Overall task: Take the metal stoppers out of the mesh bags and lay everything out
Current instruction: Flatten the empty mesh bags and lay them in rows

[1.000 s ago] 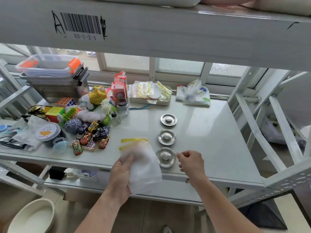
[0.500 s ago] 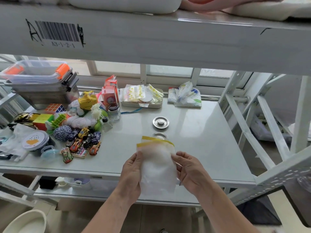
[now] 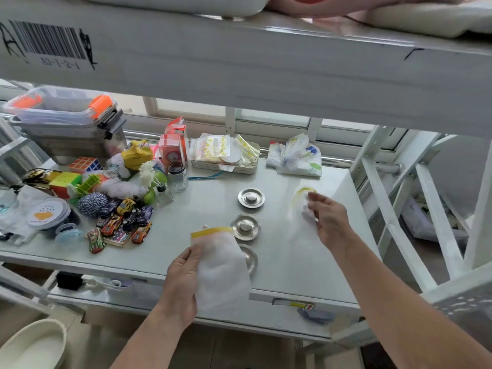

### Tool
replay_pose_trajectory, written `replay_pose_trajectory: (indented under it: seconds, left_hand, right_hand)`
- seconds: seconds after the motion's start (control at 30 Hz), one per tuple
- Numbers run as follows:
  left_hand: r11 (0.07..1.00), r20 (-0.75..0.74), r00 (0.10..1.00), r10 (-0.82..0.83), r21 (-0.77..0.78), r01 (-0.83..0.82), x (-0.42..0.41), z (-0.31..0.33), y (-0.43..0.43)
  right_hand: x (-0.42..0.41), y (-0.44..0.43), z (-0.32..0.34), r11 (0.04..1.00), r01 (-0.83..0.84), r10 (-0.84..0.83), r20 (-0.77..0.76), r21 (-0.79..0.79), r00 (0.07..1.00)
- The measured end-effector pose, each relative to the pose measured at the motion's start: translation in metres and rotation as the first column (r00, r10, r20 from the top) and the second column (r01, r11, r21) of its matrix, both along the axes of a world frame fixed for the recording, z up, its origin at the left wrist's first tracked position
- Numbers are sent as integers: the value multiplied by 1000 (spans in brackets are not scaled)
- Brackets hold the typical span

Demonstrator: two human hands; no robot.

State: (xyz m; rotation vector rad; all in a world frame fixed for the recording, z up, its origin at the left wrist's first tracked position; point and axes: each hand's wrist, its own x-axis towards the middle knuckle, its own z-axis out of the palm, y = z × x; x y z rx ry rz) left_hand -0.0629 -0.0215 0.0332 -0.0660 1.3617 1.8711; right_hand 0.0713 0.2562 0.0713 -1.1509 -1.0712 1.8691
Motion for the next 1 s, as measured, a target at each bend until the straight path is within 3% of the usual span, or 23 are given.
replay_pose_trajectory:
  seconds: [0.17, 0.27, 0.4, 0.6, 1.0]
  left_hand:
    - [998, -15, 998, 55, 40, -54, -5, -4, -15]
    - [993, 3, 996, 93, 74, -93, -7, -6, -22]
    - [988, -1, 990, 140, 71, -140, -10, -7, -30]
    - [988, 22, 990, 140, 68, -141, -12, -5, -29]
    - [992, 11, 992, 122, 41, -122, -11, 2, -29]
  right_hand:
    - [-28, 47, -4, 992, -36, 31, 43, 118, 999]
    - [-32, 71, -34, 984, -92, 57, 217, 153, 974]
    - [-30, 81, -82, 961, -180, 33, 560, 211, 828]
    - [-49, 76, -79, 863, -365, -31, 757, 350, 653]
    - [-61, 89, -80, 854, -344, -136, 805, 391, 578]
